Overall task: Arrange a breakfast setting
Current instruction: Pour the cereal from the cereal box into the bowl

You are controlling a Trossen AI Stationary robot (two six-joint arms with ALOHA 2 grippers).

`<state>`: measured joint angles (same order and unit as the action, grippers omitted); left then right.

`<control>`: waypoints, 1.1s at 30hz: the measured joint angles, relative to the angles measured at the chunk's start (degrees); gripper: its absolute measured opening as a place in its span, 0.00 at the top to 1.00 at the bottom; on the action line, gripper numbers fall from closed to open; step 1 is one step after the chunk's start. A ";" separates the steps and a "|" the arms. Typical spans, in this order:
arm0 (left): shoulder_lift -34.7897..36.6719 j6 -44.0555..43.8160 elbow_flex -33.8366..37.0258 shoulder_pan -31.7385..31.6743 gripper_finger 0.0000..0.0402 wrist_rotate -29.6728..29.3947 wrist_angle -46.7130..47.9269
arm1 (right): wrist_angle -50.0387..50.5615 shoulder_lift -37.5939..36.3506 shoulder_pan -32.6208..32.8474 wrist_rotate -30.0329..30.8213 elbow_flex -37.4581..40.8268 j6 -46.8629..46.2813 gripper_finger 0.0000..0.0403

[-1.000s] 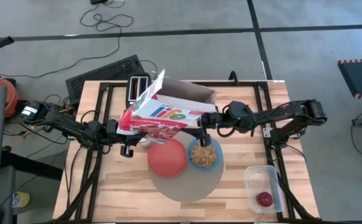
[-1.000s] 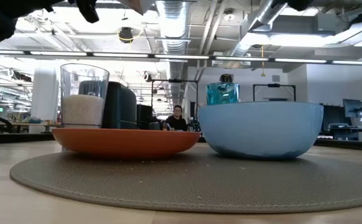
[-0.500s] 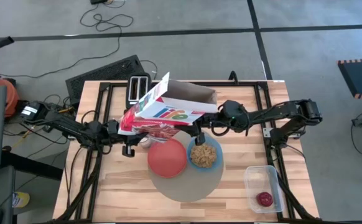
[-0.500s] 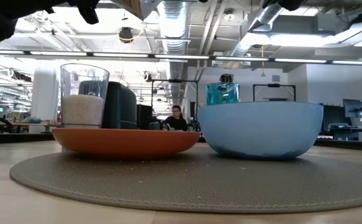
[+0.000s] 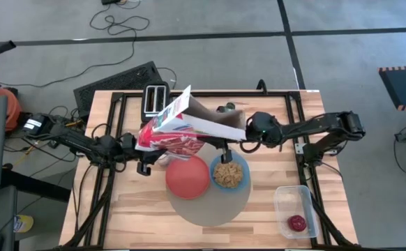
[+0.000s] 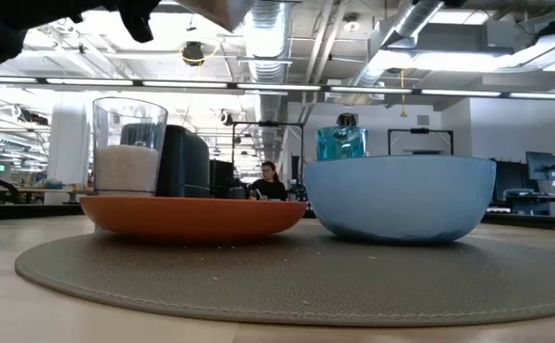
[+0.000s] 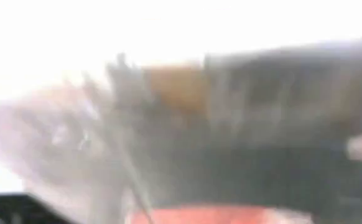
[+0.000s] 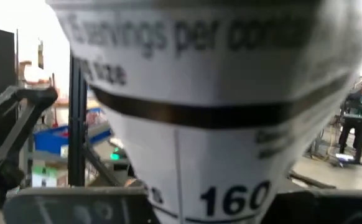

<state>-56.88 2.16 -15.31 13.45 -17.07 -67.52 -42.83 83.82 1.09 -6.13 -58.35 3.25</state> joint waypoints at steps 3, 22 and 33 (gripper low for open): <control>1.31 -1.72 0.00 -0.01 0.42 -0.30 4.14 | 5.88 -3.70 0.07 0.11 0.01 1.50 0.76; 3.67 -11.45 0.00 0.09 0.31 -6.37 24.75 | 58.81 -36.41 0.04 22.72 0.02 -6.23 0.76; 3.65 -11.05 0.00 0.09 0.31 -7.55 24.56 | 74.32 -48.87 -0.06 47.25 0.02 -10.03 0.76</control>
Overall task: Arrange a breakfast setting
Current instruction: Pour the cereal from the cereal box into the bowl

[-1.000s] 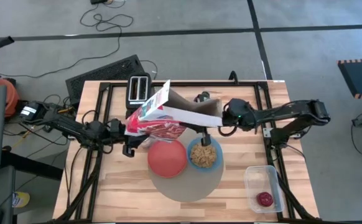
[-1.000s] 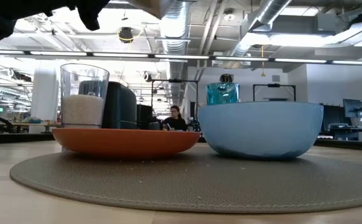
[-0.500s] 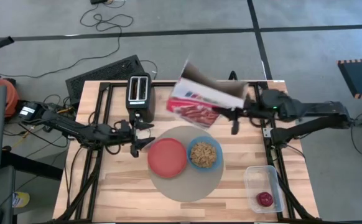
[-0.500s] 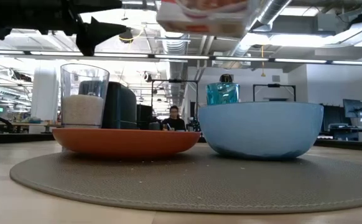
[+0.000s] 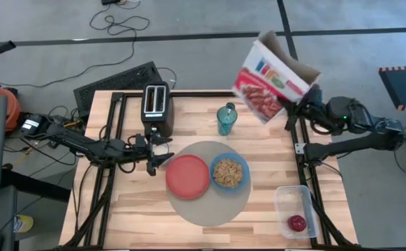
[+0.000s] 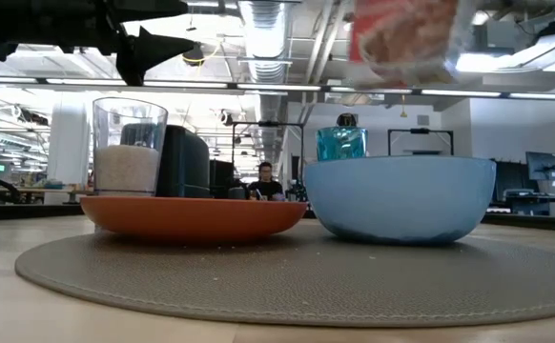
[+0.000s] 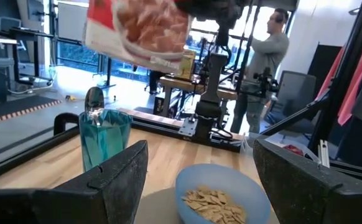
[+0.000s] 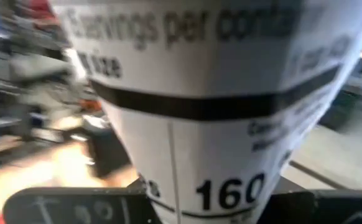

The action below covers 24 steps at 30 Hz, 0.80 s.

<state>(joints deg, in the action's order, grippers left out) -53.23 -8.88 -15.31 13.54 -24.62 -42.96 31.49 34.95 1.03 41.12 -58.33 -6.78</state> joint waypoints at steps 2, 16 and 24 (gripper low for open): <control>0.00 0.00 0.00 0.00 0.31 -0.11 0.04 | 5.37 -0.74 -0.47 4.35 0.03 -2.48 0.76; 0.00 -1.53 0.00 0.02 0.31 -0.07 -0.20 | 8.99 -2.44 -9.61 12.76 16.66 -19.29 0.76; 0.00 -1.70 0.00 0.02 0.31 -0.07 -0.26 | 2.61 -2.42 -11.32 14.13 28.36 -28.64 0.76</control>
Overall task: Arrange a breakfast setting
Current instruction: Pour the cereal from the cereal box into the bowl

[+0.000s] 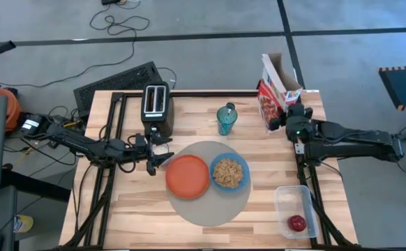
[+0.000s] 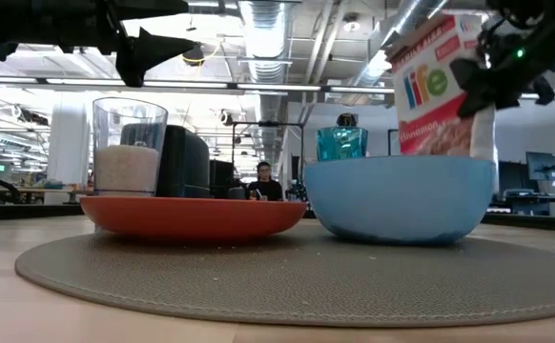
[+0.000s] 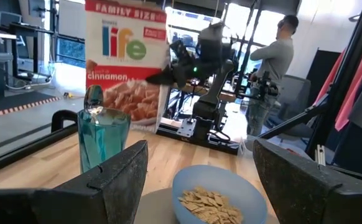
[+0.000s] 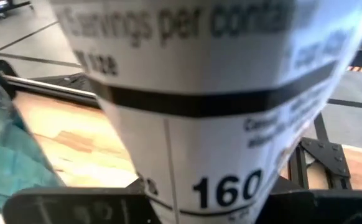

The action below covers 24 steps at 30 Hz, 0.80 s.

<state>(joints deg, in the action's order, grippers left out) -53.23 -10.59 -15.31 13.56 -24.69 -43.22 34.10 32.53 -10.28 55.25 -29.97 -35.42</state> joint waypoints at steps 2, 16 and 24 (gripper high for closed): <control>0.00 0.00 0.00 0.00 0.31 -0.02 -0.17 | -1.28 0.00 0.00 1.30 1.95 -0.73 0.76; 0.00 0.01 0.02 -0.01 0.31 -1.84 -0.45 | -3.08 0.01 0.00 3.45 9.11 -6.62 0.76; 0.00 0.02 0.02 -0.07 0.31 -2.36 -1.11 | -3.06 0.02 0.00 2.42 9.11 -6.24 0.61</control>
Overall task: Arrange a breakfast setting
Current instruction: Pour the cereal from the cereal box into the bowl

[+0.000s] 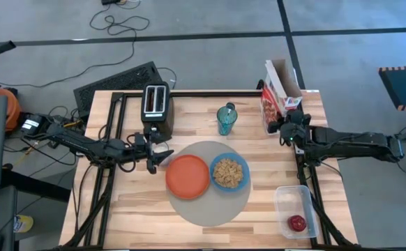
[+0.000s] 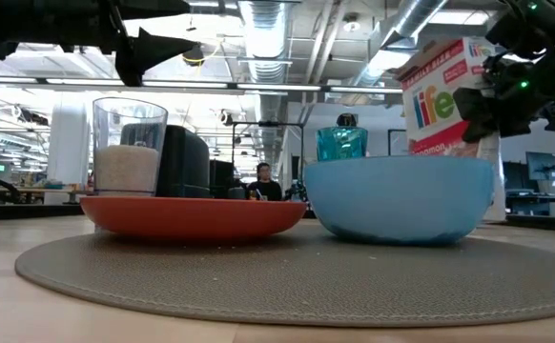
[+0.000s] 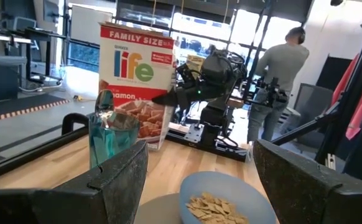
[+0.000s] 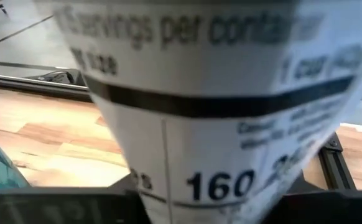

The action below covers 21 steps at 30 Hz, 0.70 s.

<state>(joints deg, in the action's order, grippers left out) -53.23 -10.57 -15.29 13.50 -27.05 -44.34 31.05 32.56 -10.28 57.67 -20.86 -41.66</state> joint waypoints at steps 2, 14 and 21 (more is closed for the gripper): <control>0.00 0.00 0.00 0.00 0.31 0.00 -0.27 | 0.12 0.00 0.00 -0.62 0.04 0.07 0.54; 0.00 -0.40 0.02 0.00 0.31 0.05 -0.22 | 0.31 0.00 0.03 -2.79 -0.82 2.56 0.31; -0.01 -0.39 0.02 0.00 0.31 0.05 -0.17 | 0.24 -0.02 1.55 -4.50 -3.31 4.23 0.31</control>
<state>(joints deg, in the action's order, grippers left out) -53.24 -10.96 -15.27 13.50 -27.00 -44.51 31.29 32.53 -8.73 53.17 -24.16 -37.43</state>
